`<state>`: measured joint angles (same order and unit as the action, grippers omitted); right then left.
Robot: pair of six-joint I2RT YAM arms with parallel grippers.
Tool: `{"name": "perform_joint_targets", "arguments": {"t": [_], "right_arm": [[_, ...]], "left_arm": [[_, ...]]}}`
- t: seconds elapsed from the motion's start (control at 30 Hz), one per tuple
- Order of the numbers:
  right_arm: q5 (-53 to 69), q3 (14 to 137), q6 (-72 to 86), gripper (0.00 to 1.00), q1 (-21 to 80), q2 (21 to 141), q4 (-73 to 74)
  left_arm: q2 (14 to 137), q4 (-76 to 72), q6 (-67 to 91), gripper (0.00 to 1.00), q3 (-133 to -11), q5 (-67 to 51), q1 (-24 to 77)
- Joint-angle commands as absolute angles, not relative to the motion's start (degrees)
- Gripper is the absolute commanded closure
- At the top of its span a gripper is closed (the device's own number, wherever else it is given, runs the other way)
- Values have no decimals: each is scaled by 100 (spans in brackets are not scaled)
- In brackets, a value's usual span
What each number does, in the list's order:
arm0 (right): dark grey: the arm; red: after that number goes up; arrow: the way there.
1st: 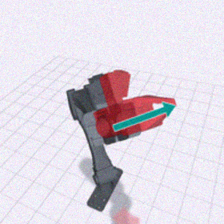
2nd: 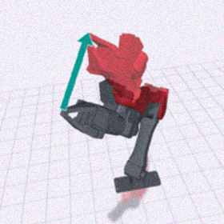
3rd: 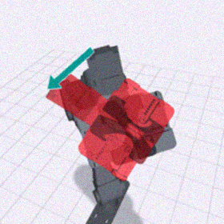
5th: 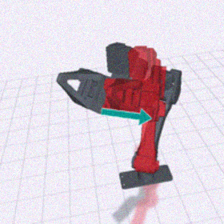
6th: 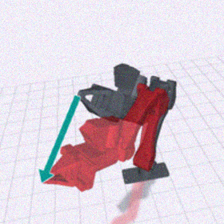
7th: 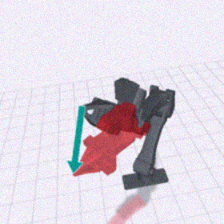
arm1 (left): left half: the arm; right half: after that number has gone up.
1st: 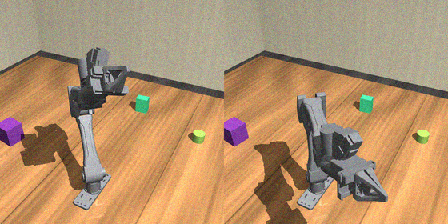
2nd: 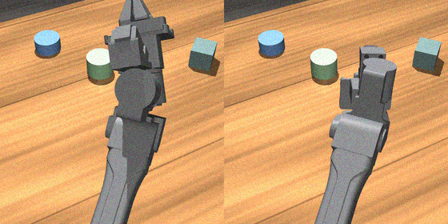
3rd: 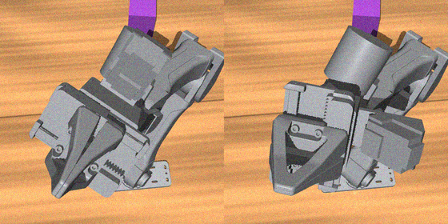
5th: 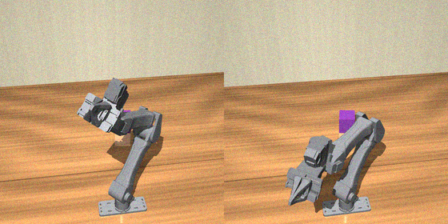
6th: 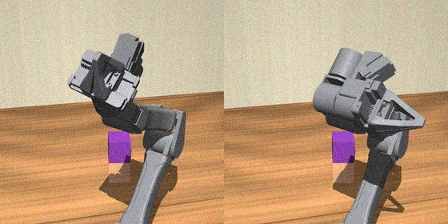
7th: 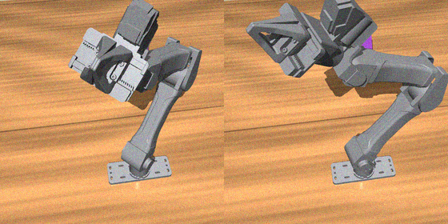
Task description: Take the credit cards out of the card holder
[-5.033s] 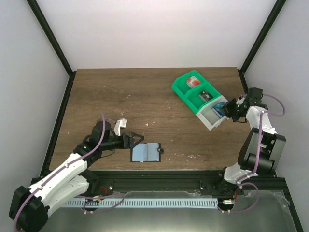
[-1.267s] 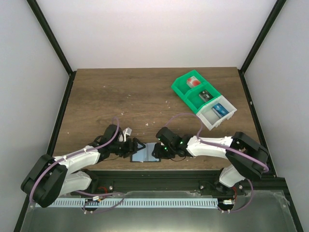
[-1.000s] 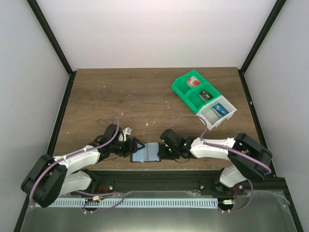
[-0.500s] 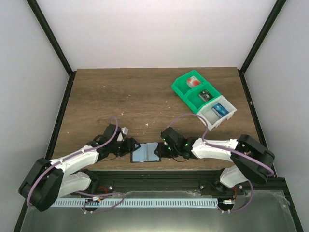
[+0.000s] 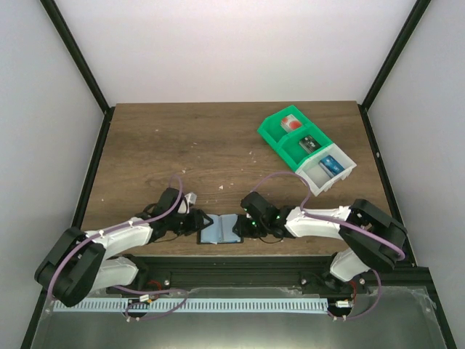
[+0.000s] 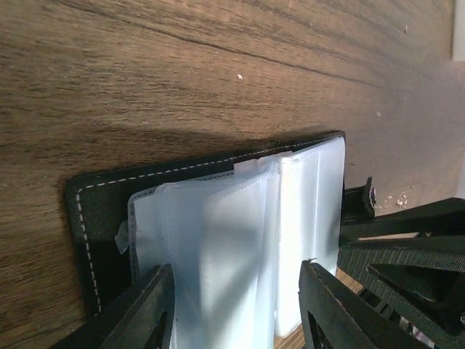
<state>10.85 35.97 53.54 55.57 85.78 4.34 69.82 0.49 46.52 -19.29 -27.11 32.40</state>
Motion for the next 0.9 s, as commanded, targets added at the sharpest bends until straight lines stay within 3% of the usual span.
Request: {"name": "perform_joint_targets", "arguments": {"t": [0.0, 0.6, 0.87], "right_arm": [[1190, 3650, 5330, 78, 5537, 8658, 271], [1511, 3479, 5379, 77, 5537, 8402, -276], [868, 3609, 5413, 71, 5539, 8397, 396]], "left_arm": [[6964, -114, 4738, 52, -1771, -2897, 3302], [6901, -36, 4768, 64, -1734, -2802, 3347], [6653, 423, 4651, 66, -1929, -2515, 3344]]}}
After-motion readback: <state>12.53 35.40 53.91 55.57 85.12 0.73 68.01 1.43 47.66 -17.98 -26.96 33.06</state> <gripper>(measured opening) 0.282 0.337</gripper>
